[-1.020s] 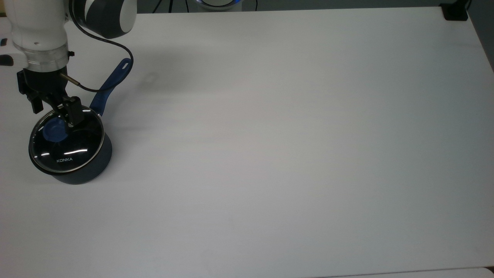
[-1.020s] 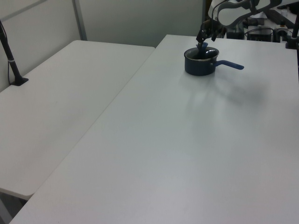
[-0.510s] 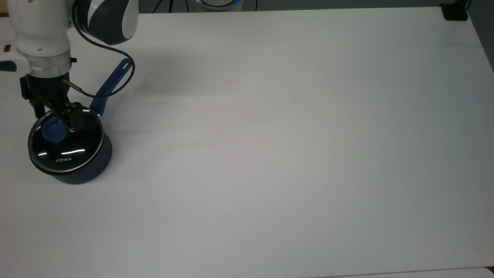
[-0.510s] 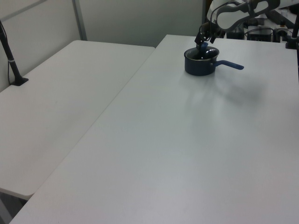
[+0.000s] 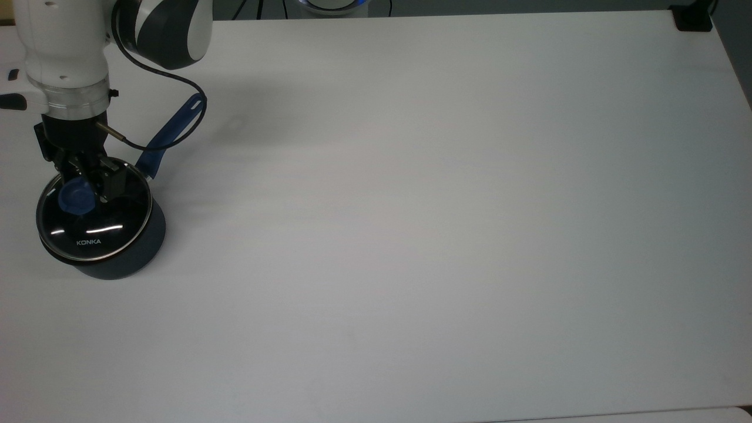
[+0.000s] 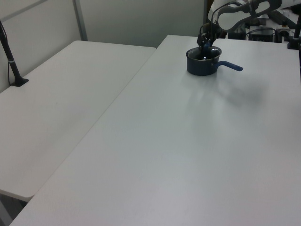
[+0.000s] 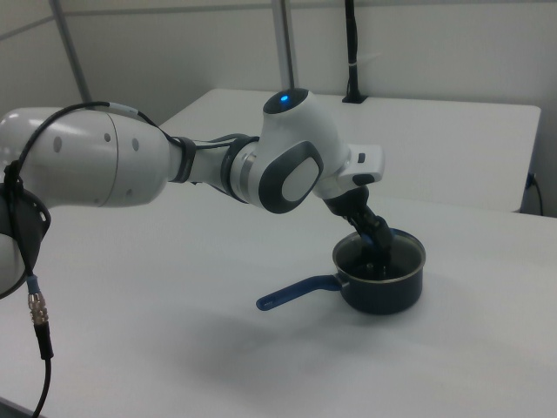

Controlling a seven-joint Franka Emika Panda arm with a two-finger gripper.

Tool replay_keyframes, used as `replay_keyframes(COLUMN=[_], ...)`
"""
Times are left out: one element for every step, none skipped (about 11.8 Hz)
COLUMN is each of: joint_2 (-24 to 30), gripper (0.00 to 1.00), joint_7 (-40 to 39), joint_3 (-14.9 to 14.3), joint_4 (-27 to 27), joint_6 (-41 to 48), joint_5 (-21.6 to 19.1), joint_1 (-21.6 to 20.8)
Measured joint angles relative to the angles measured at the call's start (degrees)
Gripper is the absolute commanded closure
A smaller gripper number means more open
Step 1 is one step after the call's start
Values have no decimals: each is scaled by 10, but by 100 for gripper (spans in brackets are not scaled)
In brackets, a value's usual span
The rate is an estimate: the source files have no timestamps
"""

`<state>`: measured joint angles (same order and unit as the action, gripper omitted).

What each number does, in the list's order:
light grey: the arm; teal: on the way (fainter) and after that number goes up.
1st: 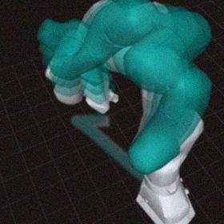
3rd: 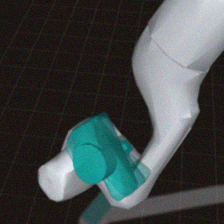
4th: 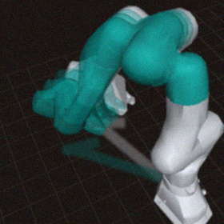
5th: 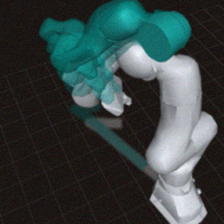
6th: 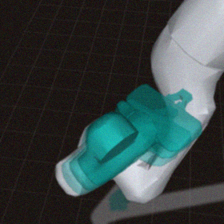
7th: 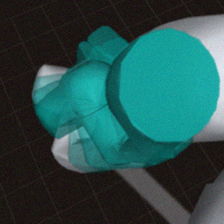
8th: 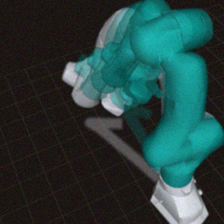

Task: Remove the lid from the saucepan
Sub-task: 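Lower the gripper and grasp the blue knob of the glass lid, then lift the glass lid off the pan and carry it beside the pan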

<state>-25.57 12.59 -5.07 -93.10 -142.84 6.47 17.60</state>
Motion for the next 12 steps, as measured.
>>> replay_keyframes(joint_2=[0, 0, 0, 1, 5, 14, 29, 49, 77, 111, 152, 195], gripper=[58, 58, 58, 58, 58, 58, 58, 58, 58, 58, 58, 58], joint_7=[0, 0, 0, 0, 0, 0, 0, -3, -12, -27, -37, -45], joint_3=[0, 0, 0, 0, 1, 3, 10, 20, 35, 52, 70, 83], joint_4=[0, 0, 0, 2, 3, 4, 4, 2, -4, -21, -56, -108], joint_6=[0, 0, 0, 0, 0, 0, 7, 32, 73, 117, 151, 165], joint_5=[0, 0, 0, 0, 0, 0, 0, 0, 0, 0, 0, -9], joint_1=[0, 0, 0, -1, -3, -7, -9, -13, -17, -24, -34, -51])
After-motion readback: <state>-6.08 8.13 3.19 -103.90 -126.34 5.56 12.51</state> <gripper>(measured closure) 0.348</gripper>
